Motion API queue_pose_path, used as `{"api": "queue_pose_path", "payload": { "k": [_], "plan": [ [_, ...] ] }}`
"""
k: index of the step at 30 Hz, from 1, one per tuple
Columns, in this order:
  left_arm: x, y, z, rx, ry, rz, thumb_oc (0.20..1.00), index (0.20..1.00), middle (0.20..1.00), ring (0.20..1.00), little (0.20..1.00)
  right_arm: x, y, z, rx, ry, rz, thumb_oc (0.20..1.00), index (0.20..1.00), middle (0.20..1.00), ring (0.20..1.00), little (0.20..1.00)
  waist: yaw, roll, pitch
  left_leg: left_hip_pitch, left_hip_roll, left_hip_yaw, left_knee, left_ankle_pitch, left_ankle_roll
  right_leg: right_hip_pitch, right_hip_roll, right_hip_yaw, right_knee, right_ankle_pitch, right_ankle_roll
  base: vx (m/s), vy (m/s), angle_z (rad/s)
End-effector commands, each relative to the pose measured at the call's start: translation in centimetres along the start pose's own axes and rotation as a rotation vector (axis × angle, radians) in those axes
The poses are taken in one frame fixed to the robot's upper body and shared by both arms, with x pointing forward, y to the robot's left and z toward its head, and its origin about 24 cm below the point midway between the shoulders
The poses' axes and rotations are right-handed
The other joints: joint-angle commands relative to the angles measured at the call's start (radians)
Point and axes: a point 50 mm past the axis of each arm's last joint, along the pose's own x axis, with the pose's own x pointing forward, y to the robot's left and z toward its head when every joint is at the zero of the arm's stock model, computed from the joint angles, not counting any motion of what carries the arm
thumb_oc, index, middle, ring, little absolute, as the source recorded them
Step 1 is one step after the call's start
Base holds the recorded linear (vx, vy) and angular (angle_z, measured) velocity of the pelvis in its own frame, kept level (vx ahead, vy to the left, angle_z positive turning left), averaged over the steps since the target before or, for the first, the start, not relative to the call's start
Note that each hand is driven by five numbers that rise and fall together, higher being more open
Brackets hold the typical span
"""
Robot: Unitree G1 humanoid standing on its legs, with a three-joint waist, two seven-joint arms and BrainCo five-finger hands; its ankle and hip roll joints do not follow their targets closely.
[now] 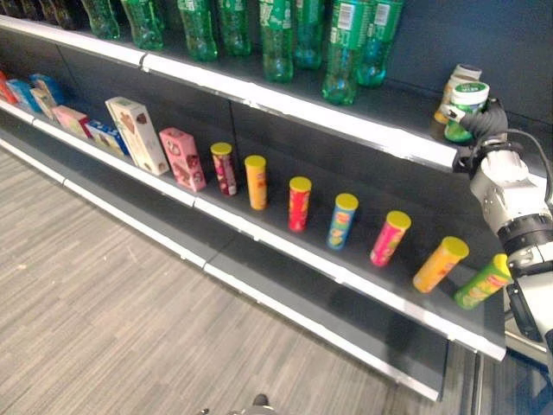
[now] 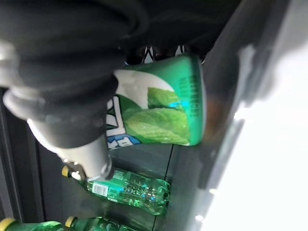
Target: Put the goods on the table back onto the shelves and tidy them up.
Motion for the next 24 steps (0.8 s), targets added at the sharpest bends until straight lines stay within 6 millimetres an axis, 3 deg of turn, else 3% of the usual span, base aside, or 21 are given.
{"api": "queue_pose_path", "payload": {
  "k": [1, 24],
  "plan": [
    [0.4, 0.5, 1.4, 0.007, -0.017, 0.020, 1.000, 1.000, 1.000, 1.000, 1.000, 1.4, 0.4, 5.1, 0.057, -0.122, -0.014, 0.200, 0.200, 0.200, 0.200, 0.200, 0.014, -0.017, 0.002, 0.023, 0.035, 0.004, 0.036, -0.095, -0.035, -0.010, -0.014, 0.014, 0.056, -0.055, -0.010, 0.00, -0.002, -0.06],
    [0.4, 0.4, 1.1, 0.007, 0.003, 0.022, 1.000, 1.000, 1.000, 1.000, 1.000, 1.1, 3.2, 5.2, 0.158, -0.134, 0.066, 0.200, 0.200, 0.200, 0.200, 0.200, 0.012, -0.021, -0.004, 0.037, 0.035, 0.011, 0.026, -0.099, -0.034, -0.012, -0.014, 0.021, 0.056, -0.051, -0.010, 0.00, 0.001, -0.02]
  ]
}}
